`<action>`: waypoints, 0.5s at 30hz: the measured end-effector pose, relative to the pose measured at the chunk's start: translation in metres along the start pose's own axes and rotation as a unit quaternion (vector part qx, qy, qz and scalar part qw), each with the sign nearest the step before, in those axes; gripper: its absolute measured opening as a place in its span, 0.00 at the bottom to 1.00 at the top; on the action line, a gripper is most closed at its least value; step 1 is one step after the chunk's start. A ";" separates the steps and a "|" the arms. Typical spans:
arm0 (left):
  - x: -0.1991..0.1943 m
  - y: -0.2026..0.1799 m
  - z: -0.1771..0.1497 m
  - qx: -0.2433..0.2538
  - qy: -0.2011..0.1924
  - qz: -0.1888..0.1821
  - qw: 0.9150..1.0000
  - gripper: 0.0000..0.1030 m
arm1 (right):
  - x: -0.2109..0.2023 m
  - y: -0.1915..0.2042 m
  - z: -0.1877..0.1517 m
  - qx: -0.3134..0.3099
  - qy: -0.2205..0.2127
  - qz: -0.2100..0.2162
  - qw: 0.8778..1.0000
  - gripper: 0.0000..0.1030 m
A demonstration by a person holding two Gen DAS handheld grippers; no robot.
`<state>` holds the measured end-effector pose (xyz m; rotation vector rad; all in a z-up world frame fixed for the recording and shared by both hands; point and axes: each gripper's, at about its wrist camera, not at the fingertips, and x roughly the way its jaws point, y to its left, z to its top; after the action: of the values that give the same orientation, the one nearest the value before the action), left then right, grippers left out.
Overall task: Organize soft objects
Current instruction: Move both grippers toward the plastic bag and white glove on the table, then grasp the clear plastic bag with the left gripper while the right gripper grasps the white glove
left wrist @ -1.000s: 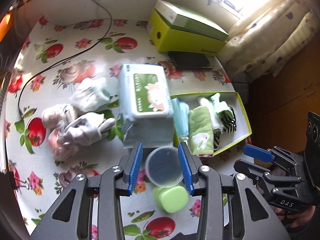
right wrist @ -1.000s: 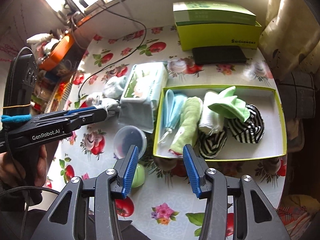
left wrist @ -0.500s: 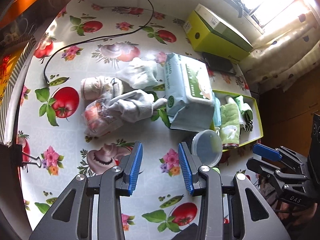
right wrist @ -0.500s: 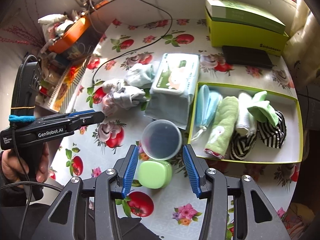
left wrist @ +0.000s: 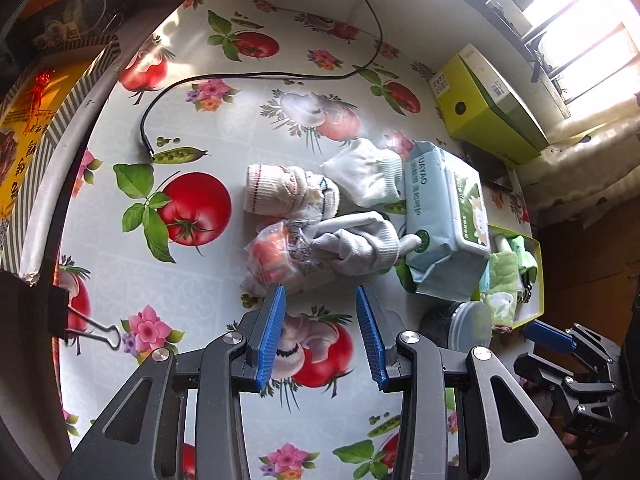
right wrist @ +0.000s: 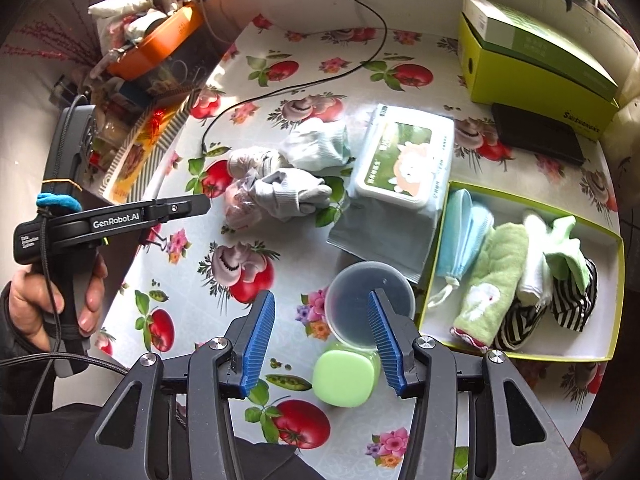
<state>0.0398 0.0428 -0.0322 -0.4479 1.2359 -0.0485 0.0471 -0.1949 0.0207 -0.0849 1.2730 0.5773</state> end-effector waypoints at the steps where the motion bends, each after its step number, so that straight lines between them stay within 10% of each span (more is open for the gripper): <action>1: 0.002 0.004 0.002 -0.001 0.000 0.002 1.000 0.37 | 0.001 0.001 0.002 -0.002 0.001 0.000 1.000 0.47; 15: 0.066 0.026 0.026 -0.033 0.036 0.014 0.999 0.37 | 0.023 0.008 0.019 -0.015 0.031 -0.009 0.999 0.47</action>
<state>0.0808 0.0560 -0.0943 -0.4902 1.3177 -0.0006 0.0638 -0.1728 0.0076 -0.1400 1.3222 0.5827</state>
